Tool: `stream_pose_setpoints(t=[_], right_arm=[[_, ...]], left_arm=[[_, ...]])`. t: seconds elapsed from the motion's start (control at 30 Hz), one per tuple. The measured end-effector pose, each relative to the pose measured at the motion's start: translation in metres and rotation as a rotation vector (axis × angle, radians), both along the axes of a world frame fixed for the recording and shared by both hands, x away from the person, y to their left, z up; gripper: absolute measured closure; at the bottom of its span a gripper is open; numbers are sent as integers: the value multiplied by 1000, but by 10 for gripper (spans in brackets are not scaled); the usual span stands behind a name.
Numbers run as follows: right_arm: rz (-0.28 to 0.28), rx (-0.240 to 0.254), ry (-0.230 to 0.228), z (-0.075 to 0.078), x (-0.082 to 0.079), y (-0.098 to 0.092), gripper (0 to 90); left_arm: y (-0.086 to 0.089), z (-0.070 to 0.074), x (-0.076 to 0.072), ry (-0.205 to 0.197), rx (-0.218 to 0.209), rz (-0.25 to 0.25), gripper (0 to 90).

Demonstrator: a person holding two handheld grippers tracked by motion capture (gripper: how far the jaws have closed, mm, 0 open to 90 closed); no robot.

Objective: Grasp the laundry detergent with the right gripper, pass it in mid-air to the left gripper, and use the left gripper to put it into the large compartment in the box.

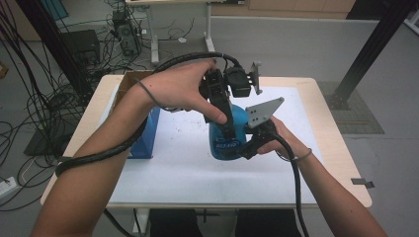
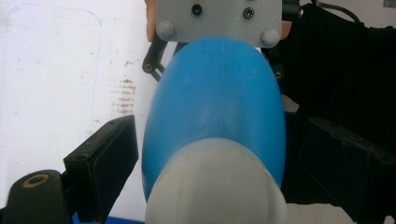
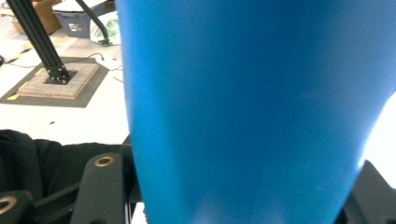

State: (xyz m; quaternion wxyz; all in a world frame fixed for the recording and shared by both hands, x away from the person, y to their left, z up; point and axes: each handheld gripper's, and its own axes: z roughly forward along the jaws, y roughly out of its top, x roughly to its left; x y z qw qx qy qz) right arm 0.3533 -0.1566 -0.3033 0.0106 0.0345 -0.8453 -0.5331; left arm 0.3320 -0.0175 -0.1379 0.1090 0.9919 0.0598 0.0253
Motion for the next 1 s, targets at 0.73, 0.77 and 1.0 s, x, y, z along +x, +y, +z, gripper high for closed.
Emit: stream_pose_setpoints(t=[0.73, 0.77, 1.0], right_arm=[[6, 5, -11, 4, -2, -2, 405], [6, 5, -13, 4, -2, -3, 405], [7, 5, -14, 4, -3, -3, 405]], left_arm=[[-4, -1, -2, -23, 38, -27, 244], [-4, -2, -2, -24, 39, -27, 245], [-5, -1, -2, -26, 45, -28, 295]])
